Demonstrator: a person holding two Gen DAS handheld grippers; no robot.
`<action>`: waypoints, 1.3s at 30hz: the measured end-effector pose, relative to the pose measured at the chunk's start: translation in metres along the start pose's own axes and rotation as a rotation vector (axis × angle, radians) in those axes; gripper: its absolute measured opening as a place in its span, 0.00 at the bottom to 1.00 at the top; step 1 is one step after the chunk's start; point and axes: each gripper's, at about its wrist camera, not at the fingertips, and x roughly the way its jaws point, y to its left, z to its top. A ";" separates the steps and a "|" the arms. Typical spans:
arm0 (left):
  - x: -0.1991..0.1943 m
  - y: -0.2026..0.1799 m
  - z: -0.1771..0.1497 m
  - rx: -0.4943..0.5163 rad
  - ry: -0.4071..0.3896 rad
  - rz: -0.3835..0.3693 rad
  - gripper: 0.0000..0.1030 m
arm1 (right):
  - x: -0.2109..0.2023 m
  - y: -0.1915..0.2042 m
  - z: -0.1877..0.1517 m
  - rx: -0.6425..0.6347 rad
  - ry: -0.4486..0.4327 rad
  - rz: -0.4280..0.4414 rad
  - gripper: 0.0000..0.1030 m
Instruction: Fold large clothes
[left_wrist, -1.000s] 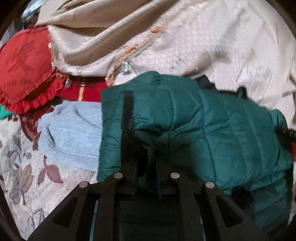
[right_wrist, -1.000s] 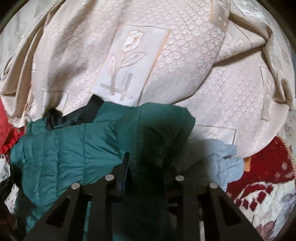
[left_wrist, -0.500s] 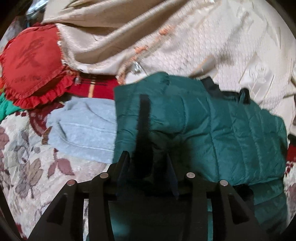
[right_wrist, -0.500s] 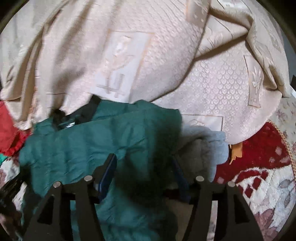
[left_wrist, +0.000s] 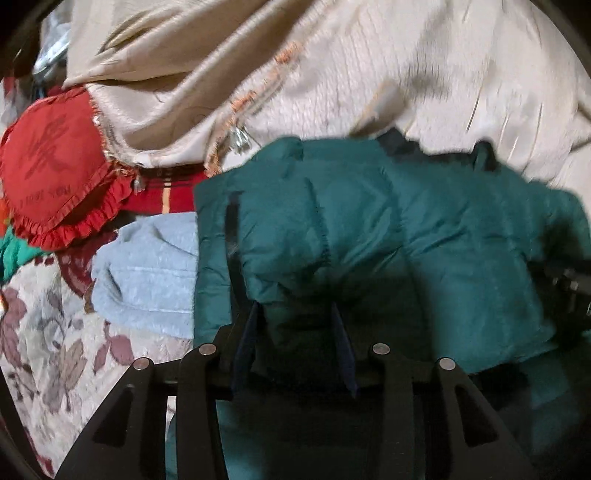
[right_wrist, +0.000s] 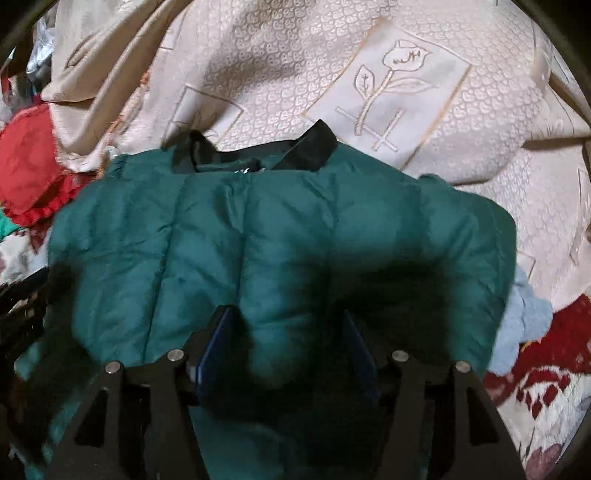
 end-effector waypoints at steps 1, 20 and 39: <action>0.005 0.000 0.002 -0.004 0.009 -0.003 0.22 | 0.005 0.001 0.002 0.007 0.001 -0.008 0.63; 0.019 0.005 0.006 -0.028 0.022 -0.005 0.22 | -0.048 -0.034 -0.017 -0.005 0.036 -0.041 0.64; -0.034 0.033 -0.002 -0.057 -0.024 -0.025 0.22 | -0.078 -0.059 -0.036 0.134 0.040 -0.004 0.78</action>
